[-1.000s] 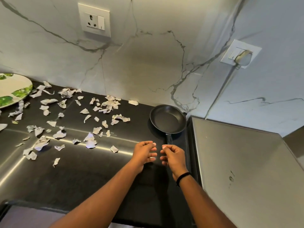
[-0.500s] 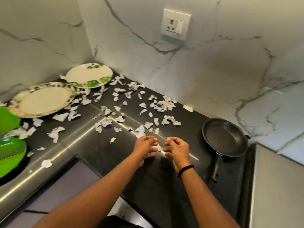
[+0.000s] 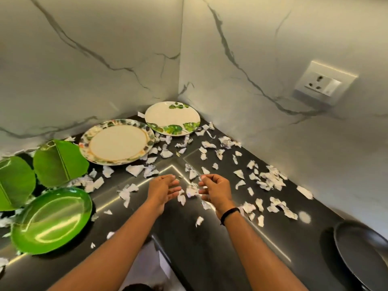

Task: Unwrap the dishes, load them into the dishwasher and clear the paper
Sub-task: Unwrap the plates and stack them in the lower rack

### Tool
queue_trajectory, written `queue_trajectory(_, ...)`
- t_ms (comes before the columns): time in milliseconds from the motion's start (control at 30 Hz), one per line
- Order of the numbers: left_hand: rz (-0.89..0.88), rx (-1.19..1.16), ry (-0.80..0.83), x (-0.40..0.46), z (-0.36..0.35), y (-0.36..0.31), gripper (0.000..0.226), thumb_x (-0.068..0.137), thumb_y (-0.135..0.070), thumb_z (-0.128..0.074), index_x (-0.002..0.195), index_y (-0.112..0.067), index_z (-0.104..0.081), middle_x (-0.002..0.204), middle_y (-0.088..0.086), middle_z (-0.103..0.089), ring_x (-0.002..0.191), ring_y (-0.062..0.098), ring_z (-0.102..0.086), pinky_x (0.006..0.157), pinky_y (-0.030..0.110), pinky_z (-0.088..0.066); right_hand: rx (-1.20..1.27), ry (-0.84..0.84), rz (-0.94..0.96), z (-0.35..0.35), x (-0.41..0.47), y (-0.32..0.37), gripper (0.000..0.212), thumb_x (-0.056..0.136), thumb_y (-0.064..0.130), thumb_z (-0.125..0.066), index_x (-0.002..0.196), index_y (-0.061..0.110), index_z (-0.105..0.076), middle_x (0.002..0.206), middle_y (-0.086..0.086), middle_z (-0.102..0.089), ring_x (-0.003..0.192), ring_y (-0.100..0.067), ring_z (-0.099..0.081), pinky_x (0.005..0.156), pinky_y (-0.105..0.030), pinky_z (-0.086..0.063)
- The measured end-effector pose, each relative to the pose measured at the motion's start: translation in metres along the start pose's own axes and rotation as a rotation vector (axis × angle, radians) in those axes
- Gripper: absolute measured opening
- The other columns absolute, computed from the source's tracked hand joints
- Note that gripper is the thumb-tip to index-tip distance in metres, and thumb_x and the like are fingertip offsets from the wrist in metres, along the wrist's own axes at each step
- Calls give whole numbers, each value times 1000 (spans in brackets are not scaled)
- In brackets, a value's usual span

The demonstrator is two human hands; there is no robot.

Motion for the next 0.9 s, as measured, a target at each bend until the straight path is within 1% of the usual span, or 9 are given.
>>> queue_trajectory(100, 14, -118, -128, 39, 46, -27, 18, 99, -15, -58, 112, -3, -60, 95, 15, -70, 77, 28, -70, 62, 33, -57, 12, 44, -13, -52, 27, 9, 10, 98, 13, -63, 101, 4, -67, 80, -11, -67, 53, -14, -58, 46, -25, -46)
queue_trajectory(167, 28, -207, -223, 60, 75, -43, 18, 100, -15, -58, 111, -1, -58, 87, 15, -68, 70, 25, -68, 54, 29, -59, 4, 65, -36, -84, 39, 13, 7, 98, 13, -63, 98, 6, -66, 78, -8, -66, 52, -14, -57, 47, -25, -46)
queue_trajectory(333, 67, -372, -441, 95, 127, -62, 26, 99, -23, -62, 111, 0, -57, 83, 15, -68, 60, 22, -68, 44, 25, -57, -59, 154, -62, -136, 51, 19, 8, 99, 11, -61, 93, 10, -66, 77, -6, -66, 54, -13, -56, 46, -24, -44)
queue_trajectory(500, 124, -357, -544, 106, 147, -59, 26, 98, -24, -64, 86, -2, -59, 83, 14, -71, 61, 20, -69, 45, 23, -52, -96, 189, -90, -150, 61, 9, 5, 99, 13, -62, 98, 9, -66, 80, -7, -66, 55, -13, -57, 49, -25, -46)
queue_trajectory(567, 161, -348, -542, 109, 151, -52, 26, 98, -25, -65, 89, -1, -60, 86, 16, -72, 62, 20, -70, 39, 21, -50, -111, 177, -98, -149, 65, 5, 7, 99, 14, -63, 99, 9, -66, 82, -7, -67, 56, -13, -58, 50, -26, -47)
queue_trajectory(633, 195, -346, -525, 114, 154, -45, 31, 97, -28, -67, 99, 2, -62, 89, 16, -73, 62, 19, -71, 36, 19, -48, -130, 170, -113, -147, 67, 0, 7, 99, 16, -63, 100, 10, -67, 83, -7, -68, 57, -14, -59, 50, -26, -49)
queue_trajectory(700, 205, -327, -517, 114, 156, -43, 30, 97, -28, -66, 105, 0, -62, 82, 13, -72, 60, 15, -69, 35, 18, -47, -154, 181, -128, -145, 67, -5, 8, 99, 17, -63, 101, 11, -68, 84, -6, -69, 59, -14, -60, 51, -25, -50)
queue_trajectory(800, 163, -324, -557, 110, 155, -52, 18, 97, -18, -64, 107, -3, -64, 76, 10, -71, 56, 11, -64, 41, 16, -48, -158, 187, -132, -140, 66, -10, 8, 99, 16, -63, 101, 9, -67, 84, -6, -68, 60, -14, -60, 51, -25, -50)
queue_trajectory(900, 119, -303, -643, 103, 159, -64, 14, 91, -16, -62, 99, -5, -66, 71, 6, -68, 51, 9, -57, 46, 19, -44, -137, 179, -135, -135, 66, -8, 11, 99, 15, -63, 103, 6, -67, 85, -8, -67, 58, -14, -59, 48, -23, -49)
Point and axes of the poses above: each hand's wrist, its own x-axis towards the middle knuckle, its own z-axis out of the back of the hand, y = z × x, the point moved 8 cm from there along x, towards the middle knuckle
